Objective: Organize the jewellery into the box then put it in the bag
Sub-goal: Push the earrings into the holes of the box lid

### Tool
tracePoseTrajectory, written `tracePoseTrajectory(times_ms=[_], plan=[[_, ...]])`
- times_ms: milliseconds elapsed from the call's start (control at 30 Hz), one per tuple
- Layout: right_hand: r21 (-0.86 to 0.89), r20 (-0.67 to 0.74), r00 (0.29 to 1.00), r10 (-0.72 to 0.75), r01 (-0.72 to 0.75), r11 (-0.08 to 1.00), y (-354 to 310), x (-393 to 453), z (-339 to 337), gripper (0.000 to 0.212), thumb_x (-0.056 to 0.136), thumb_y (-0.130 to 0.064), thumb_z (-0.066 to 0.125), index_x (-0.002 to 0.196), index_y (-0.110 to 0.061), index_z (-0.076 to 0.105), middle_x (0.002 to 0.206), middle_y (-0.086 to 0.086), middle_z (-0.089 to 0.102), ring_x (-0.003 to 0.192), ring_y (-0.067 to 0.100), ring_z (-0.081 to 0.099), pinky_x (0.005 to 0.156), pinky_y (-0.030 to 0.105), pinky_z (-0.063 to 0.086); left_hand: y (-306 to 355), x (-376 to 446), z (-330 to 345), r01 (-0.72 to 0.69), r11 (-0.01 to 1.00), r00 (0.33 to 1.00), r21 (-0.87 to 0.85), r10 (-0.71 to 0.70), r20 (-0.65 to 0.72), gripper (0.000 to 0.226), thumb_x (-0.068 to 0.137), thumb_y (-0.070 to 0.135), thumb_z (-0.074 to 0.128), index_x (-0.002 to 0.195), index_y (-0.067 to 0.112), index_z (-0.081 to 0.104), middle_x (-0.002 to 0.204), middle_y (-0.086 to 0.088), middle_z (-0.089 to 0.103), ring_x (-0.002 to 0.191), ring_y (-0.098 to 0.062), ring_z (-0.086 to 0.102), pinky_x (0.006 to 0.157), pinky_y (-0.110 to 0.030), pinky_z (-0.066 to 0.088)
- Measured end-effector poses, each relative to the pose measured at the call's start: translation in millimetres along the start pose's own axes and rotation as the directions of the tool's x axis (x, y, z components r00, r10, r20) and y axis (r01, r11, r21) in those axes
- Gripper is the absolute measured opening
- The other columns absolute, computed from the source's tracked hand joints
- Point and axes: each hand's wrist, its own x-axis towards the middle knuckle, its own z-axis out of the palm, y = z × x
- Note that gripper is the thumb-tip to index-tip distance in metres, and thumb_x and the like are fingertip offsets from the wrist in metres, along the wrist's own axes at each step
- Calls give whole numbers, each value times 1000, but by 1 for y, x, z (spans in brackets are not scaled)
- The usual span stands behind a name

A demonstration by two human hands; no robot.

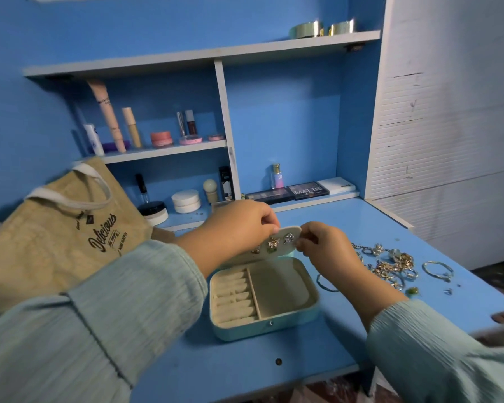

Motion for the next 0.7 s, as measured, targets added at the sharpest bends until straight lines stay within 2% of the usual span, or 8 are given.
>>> tracePoseTrajectory(times_ms=[67, 200, 300, 400, 467, 567, 700], plan=[[-36, 18, 1000, -5, 5, 999, -2, -2, -5, 12, 90, -9, 54, 86, -18, 62, 79, 0, 62, 76, 19, 57, 68, 30, 47, 1, -3, 1, -3, 1000, 1000, 14, 3, -3, 13, 93, 32, 53, 101, 31, 63, 103, 13, 64, 93, -7, 57, 77, -26, 47], [-145, 51, 999, -20, 27, 989, -8, -9, -16, 14, 91, -14, 54, 94, -18, 67, 84, 3, 66, 73, 17, 56, 55, 22, 39, 4, -10, 4, -26, 999, 1000, 48, 26, 3, 13, 93, 32, 53, 101, 31, 64, 105, 14, 63, 95, -8, 55, 81, -29, 47], [-214, 79, 996, -41, 57, 975, -12, -16, -25, 13, 91, -16, 55, 93, -21, 67, 80, 1, 64, 78, 20, 60, 60, 24, 44, 6, -16, 7, -69, 993, 998, 100, 68, 13, 14, 93, 32, 52, 100, 32, 64, 105, 13, 63, 95, -8, 54, 82, -29, 44], [-265, 98, 993, -67, 91, 960, -14, -24, -32, 12, 90, -17, 57, 96, -20, 68, 76, -4, 61, 67, 13, 55, 63, 26, 47, 9, -22, 12, -119, 981, 993, 155, 118, 11, 14, 93, 32, 52, 99, 32, 65, 105, 12, 62, 97, -10, 53, 81, -28, 40], [-303, 113, 990, -84, 115, 946, -15, -28, -35, 12, 90, -18, 58, 97, -19, 68, 79, -4, 61, 64, 10, 52, 60, 23, 44, 10, -26, 17, -135, 975, 991, 176, 137, 5, 15, 93, 32, 51, 99, 31, 65, 106, 12, 62, 102, -11, 53, 84, -30, 40], [-360, 144, 983, -113, 159, 919, -15, -33, -38, 13, 90, -19, 58, 98, -18, 68, 87, -2, 65, 72, 12, 53, 61, 22, 42, 10, -32, 23, -145, 971, 989, 192, 149, -3, 15, 93, 32, 50, 99, 32, 64, 105, 12, 61, 102, -12, 54, 86, -29, 39], [-371, 166, 979, -120, 175, 912, -11, -39, -42, 11, 90, -22, 58, 93, -20, 68, 74, -10, 58, 62, 7, 48, 55, 19, 38, 12, -37, 32, -152, 968, 986, 197, 162, -33, 16, 94, 30, 49, 100, 32, 63, 105, 12, 61, 101, -14, 54, 84, -29, 35]])
